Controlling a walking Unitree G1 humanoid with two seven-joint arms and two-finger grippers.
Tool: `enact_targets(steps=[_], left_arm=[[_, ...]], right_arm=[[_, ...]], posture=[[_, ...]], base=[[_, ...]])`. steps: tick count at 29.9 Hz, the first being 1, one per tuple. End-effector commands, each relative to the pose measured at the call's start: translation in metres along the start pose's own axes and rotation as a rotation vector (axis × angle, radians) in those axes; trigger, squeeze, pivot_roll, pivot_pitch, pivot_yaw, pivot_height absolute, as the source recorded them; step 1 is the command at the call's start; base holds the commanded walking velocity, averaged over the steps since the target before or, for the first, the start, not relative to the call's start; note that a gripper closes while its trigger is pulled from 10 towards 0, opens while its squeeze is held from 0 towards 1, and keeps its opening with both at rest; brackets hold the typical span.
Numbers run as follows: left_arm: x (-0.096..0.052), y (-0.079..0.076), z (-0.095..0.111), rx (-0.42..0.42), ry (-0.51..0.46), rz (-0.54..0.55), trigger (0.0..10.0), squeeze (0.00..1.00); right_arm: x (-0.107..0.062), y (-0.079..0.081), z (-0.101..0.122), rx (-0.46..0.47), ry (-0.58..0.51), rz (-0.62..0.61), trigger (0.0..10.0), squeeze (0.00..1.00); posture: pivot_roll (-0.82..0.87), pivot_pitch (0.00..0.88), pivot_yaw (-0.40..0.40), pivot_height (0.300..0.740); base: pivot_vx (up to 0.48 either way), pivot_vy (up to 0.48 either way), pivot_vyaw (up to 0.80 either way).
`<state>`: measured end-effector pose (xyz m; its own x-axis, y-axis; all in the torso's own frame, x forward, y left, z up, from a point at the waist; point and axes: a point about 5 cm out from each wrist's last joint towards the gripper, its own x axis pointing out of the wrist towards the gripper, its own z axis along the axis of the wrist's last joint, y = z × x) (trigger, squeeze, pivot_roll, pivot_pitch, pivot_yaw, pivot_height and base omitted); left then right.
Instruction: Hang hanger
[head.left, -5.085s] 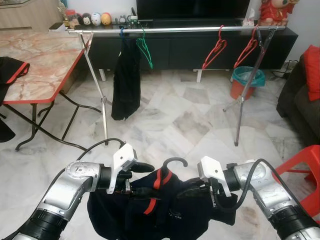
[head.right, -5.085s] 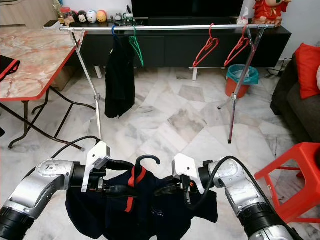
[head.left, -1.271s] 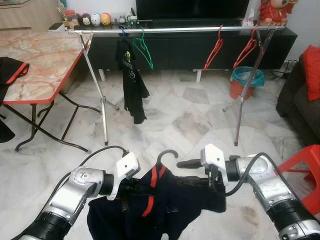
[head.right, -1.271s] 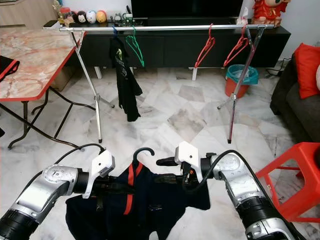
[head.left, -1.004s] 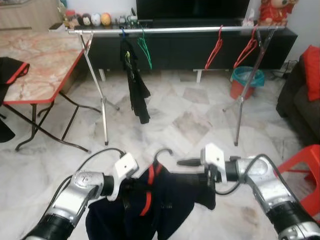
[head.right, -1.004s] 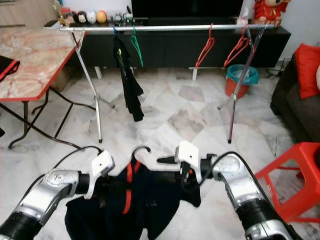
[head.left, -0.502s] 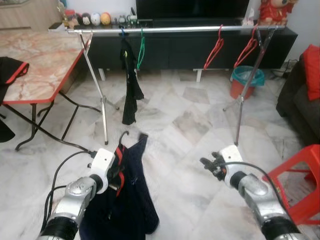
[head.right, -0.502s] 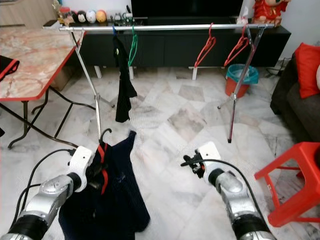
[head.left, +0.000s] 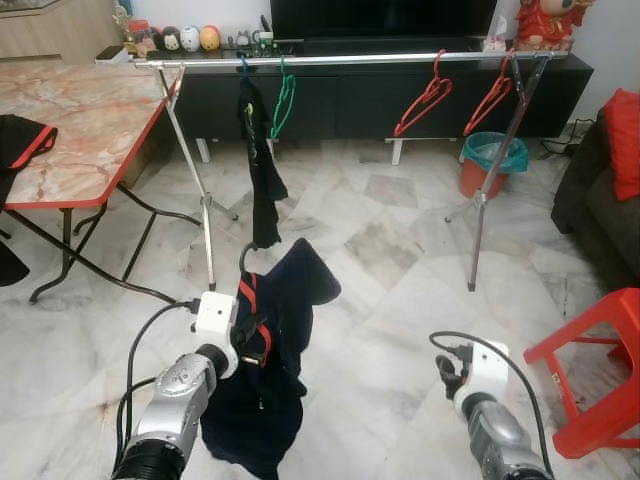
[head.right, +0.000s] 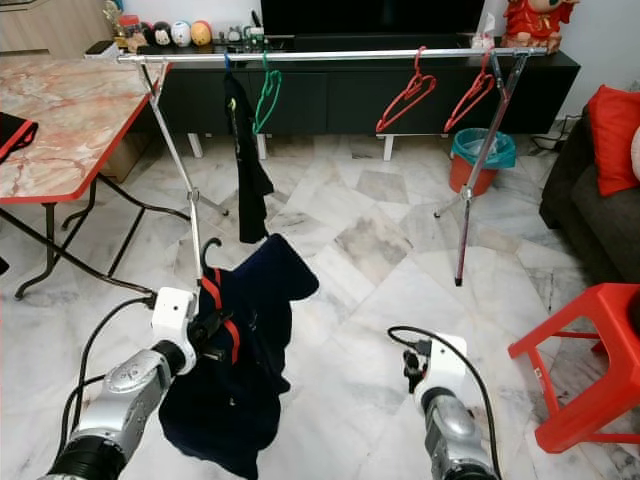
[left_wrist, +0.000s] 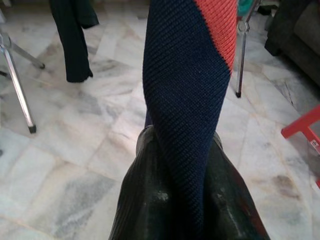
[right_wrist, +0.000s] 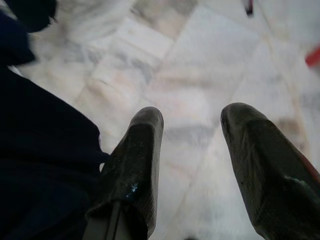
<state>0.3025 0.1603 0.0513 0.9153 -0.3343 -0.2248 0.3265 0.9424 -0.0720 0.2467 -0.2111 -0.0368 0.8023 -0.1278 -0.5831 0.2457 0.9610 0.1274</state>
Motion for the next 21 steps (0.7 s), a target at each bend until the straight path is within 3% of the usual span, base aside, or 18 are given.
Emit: enact_targets(steps=[1, 3, 7, 15, 21], left_arm=[[0.003, 0.003, 0.011, 0.016, -0.049, 0.009, 10.0, 0.0], [0.004, 0.002, 0.012, 0.018, -0.054, 0.004, 10.0, 0.0], [0.004, 0.001, 0.012, 0.018, -0.056, 0.001, 10.0, 0.0], [0.004, -0.001, 0.011, 0.026, -0.054, -0.001, 10.0, 0.0], [0.005, -0.002, 0.009, 0.03, -0.051, -0.007, 10.0, 0.0]], right_arm=[[-0.002, -0.001, -0.01, 0.018, 0.033, -0.023, 10.0, 0.0], [-0.005, -0.003, -0.019, 0.047, 0.073, -0.05, 10.0, 0.0], [-0.008, -0.004, -0.029, 0.014, 0.106, -0.069, 10.0, 0.0], [-0.01, -0.005, -0.034, 0.036, 0.124, -0.084, 10.0, 0.0], [-0.01, -0.003, -0.037, 0.052, 0.137, -0.077, 10.0, 0.0]], posture=[[-0.08, 0.021, 0.029, 0.74], [-0.08, 0.028, 0.028, 0.74], [-0.08, 0.034, 0.03, 0.74], [-0.08, 0.045, 0.028, 0.74], [-0.09, 0.032, 0.033, 0.74]], base=[[0.0, 0.0, 0.0], [0.0, 0.0, 0.0], [0.121, 0.0, 0.0], [0.247, 0.0, 0.0], [0.283, 0.0, -0.56]])
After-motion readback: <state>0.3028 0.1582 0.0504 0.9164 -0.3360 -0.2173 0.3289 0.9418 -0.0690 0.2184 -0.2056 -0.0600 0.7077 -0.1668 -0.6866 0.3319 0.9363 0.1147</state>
